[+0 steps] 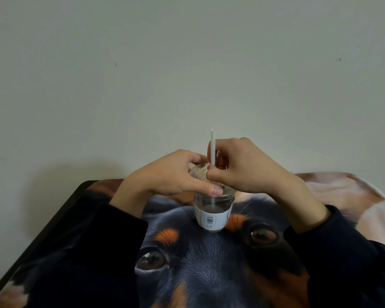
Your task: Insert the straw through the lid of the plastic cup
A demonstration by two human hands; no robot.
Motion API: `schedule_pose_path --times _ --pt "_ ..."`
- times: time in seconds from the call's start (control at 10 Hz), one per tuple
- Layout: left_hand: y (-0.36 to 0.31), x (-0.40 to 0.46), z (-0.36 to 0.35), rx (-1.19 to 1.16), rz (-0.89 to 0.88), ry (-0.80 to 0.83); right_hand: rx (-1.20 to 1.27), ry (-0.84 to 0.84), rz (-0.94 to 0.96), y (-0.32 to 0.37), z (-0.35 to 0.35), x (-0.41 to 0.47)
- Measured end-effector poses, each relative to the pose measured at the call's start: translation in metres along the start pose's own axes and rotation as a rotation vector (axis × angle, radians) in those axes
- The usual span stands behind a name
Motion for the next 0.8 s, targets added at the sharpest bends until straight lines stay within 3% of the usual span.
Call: schedule_pose_path --times 0.6,0.7,0.8 --pt "0.006 0.003 -0.001 0.057 0.052 0.001 -0.012 -0.001 -0.038 -0.005 0.0 -0.001" --pt "0.006 0.001 0.006 0.04 0.094 -0.056 0.004 -0.06 -0.061 -0.007 0.01 -0.003" --pt "0.001 -0.007 0.021 -0.049 0.039 -0.142 0.18 -0.313 -0.017 -0.004 0.028 -0.006"
Point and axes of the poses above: each hand's wrist, its own x-axis towards the middle knuckle, its own z-axis out of the back of the hand, y = z × x, the point moved 6 cm from there along x, towards the middle knuckle, and after that the axes turned 6 degrees about z, right-handed, at the moved point
